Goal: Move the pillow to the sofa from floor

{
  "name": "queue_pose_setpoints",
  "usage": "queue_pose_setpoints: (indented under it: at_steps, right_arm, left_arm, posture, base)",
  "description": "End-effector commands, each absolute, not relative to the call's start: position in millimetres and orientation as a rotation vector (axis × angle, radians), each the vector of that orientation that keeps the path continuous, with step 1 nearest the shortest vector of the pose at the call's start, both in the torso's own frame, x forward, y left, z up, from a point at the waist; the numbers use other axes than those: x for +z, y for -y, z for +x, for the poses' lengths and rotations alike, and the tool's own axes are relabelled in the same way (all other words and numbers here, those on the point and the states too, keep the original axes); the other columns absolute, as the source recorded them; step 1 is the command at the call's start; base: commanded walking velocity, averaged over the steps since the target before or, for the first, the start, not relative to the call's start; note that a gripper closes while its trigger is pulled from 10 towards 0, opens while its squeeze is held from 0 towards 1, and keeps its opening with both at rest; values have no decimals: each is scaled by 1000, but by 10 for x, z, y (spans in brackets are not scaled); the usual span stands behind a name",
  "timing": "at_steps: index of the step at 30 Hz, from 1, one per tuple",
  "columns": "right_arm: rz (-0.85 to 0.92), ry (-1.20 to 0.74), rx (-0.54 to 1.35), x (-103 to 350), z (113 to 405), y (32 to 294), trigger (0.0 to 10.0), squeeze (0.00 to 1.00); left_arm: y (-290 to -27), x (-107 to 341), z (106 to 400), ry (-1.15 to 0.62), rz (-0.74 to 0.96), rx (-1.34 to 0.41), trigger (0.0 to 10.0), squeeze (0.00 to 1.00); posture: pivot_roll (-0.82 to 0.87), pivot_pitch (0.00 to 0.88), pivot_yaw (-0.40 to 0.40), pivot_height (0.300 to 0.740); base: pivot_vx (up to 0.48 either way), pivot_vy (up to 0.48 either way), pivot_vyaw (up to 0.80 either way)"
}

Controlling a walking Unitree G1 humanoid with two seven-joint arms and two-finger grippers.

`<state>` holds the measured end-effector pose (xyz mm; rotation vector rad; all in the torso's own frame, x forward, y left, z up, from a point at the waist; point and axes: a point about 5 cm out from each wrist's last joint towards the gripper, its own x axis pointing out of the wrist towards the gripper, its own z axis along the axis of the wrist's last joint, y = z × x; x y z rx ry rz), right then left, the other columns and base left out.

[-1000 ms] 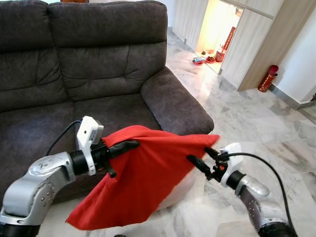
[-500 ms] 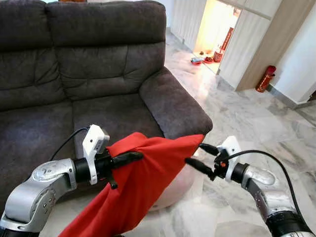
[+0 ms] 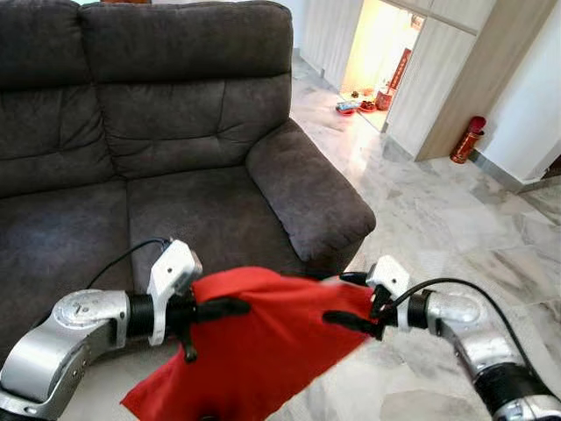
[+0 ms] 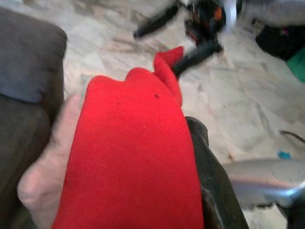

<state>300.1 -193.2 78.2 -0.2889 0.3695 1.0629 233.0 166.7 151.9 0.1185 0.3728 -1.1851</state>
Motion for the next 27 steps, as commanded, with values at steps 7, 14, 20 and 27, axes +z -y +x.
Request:
queue_pose_setpoints:
  at_steps: [7, 14, 20, 27]
  right_arm:
    - [-368, -417, 1137, 833, 2987, 2052, 10000, 0]
    - [-363, -460, 1257, 856, 2873, 2118, 10000, 0]
    - [-358, -524, 1337, 839, 2716, 2219, 10000, 0]
    - [-417, -636, 1340, 614, 2535, 2276, 10000, 0]
  left_arm:
    - [-1612, 1614, 2269, -319, 249, -1267, 10000, 0]
    - [-1643, 1567, 2307, -334, 291, -1238, 10000, 0]
    - [-1640, 1531, 2320, -340, 303, -1231, 10000, 0]
    - [-1649, 1565, 2354, -318, 303, -1219, 10000, 0]
  posture:
    - [88, 0, -115, 740]
    - [81, 0, -115, 740]
    - [70, 0, -119, 740]
    - [70, 0, -121, 740]
  base:
    - [0, 0, 0]
    - [0, 0, 0]
    - [0, 0, 0]
    - [0, 0, 0]
